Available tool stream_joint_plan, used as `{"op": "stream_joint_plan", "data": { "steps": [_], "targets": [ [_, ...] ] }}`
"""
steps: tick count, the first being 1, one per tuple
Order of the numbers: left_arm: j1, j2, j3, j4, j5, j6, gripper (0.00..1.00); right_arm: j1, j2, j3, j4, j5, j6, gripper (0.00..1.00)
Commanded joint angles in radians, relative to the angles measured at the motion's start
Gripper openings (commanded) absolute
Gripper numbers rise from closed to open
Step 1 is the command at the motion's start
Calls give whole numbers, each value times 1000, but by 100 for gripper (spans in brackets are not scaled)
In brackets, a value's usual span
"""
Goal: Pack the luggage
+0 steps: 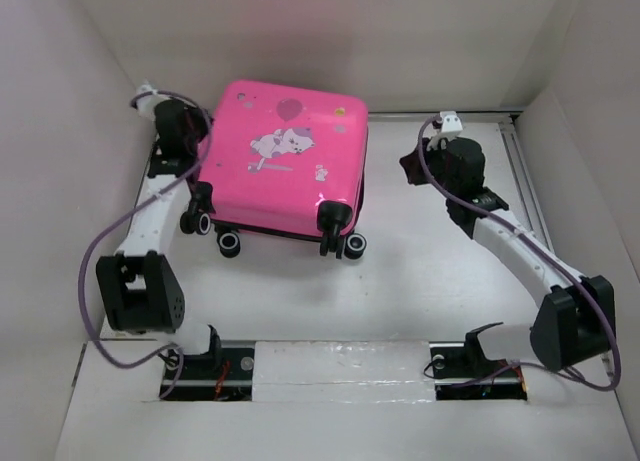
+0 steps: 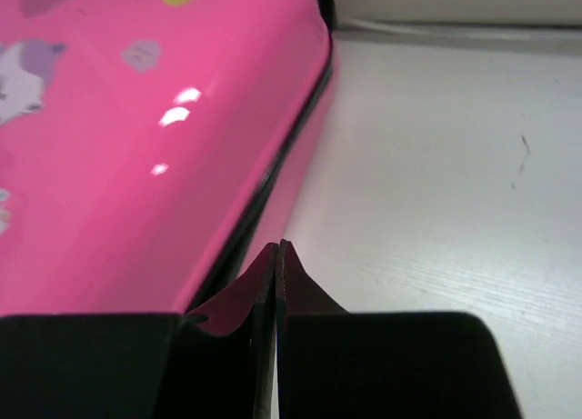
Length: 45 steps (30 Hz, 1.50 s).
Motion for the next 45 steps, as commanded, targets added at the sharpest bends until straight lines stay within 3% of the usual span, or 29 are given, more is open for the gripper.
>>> {"op": "stream_joint_plan", "data": {
  "steps": [1,3,5,9,11,17,24,29,30,32,34,37,38,40,42,45],
  "targets": [
    [171,122,109,-129,6,-7,2,-7,43,-16,30,34,16,4],
    [238,194,154,-203,38,29,0,12,84,-16,39,63,16,4],
    [239,228,154,-228,49,45,0,13,124,13,39,74,3,4],
    [239,265,39,-177,187,4,0,13,257,116,39,54,2,5],
    [239,245,-108,-49,276,-47,0,13,343,185,48,24,2,5],
    [84,155,-275,-2,244,-42,0,13,626,401,64,-81,2,7],
    [-172,27,-449,61,235,-64,0,-21,786,628,35,-321,-42,9],
    [-408,-100,-521,62,146,-87,0,-35,742,658,-34,-311,-91,15],
    [-431,-134,-533,44,114,-87,0,-44,732,675,-56,-297,-91,25],
    [-480,-273,-533,-16,-32,-87,0,-85,683,687,-91,-261,-103,33],
    [-491,-376,-533,-45,-128,-87,18,-121,618,698,-100,-241,-103,45],
    [-491,-536,-544,34,-274,-50,53,-182,519,710,-126,-219,-94,54],
    [-491,-553,-530,60,-296,-29,57,-193,486,701,-137,-201,-94,56],
    [-491,-519,-481,101,-366,6,57,-202,413,640,-148,-126,-94,63],
    [-420,-434,-392,131,-274,7,58,-213,296,581,-148,-60,-94,68],
    [-314,-285,-293,177,-241,20,56,-222,116,410,-159,-3,-44,61]
  ]
}}
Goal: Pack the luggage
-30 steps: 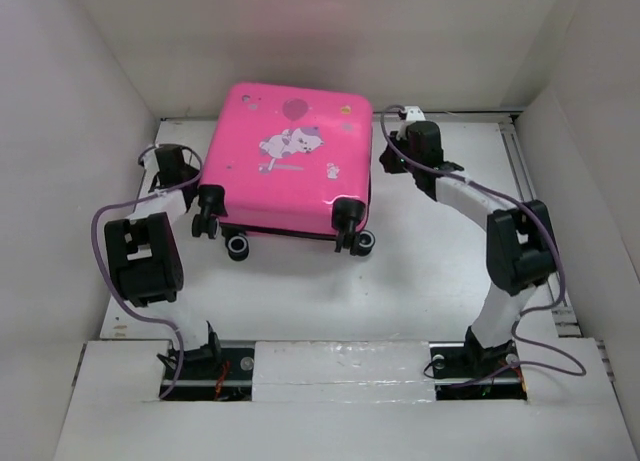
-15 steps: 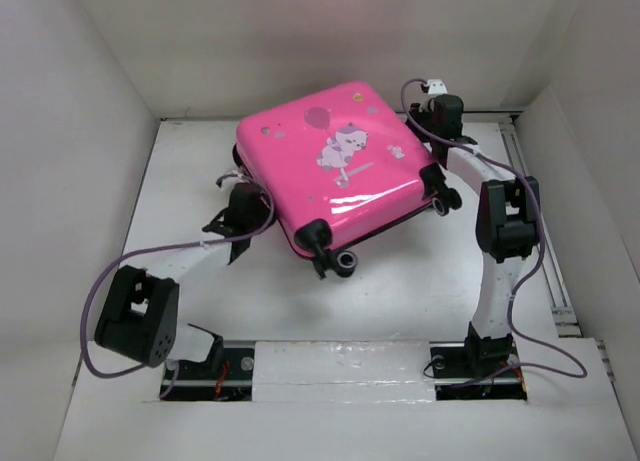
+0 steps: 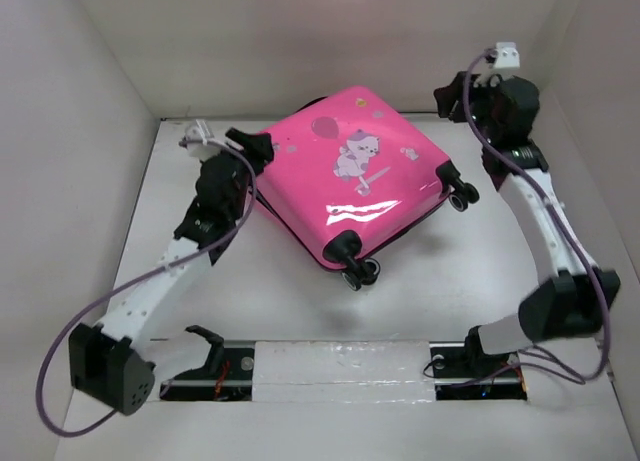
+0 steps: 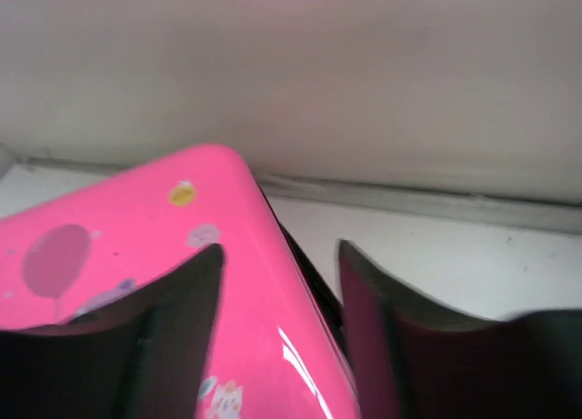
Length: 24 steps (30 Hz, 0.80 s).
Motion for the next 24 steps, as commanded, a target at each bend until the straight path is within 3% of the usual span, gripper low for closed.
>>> {"op": "stream_joint_plan", "data": {
  "steps": [1,2,3,5,7,9,10,11,14,17,19,24],
  "targets": [
    [131,158,107,145,68,3,55,7,-182,-247,-13,97,73,51],
    [171,201,133,165,102,-13,53,24,-238,-329,5,126,101,37],
    [209,246,183,185,136,-40,51,39,-352,-415,34,146,153,13],
    [321,404,269,188,264,-51,47,82,-463,-627,91,210,199,0],
    [402,590,458,124,318,-41,46,113,-612,-714,70,240,213,0],
    [444,724,606,4,425,-15,43,170,-699,-785,-62,327,213,0],
    [459,789,754,-48,461,-14,40,185,-782,-805,-114,362,222,0],
    [484,905,812,-120,549,10,38,197,-822,-831,-169,411,222,0],
    [484,1015,911,-156,637,10,36,217,-892,-937,-182,436,241,0],
    [460,1032,833,-98,660,10,36,228,-748,-975,-130,410,267,0],
    [447,993,782,-55,660,10,36,228,-633,-953,0,376,244,0],
    [447,927,563,65,691,-34,35,228,-172,-671,73,327,155,0]
  ]
}}
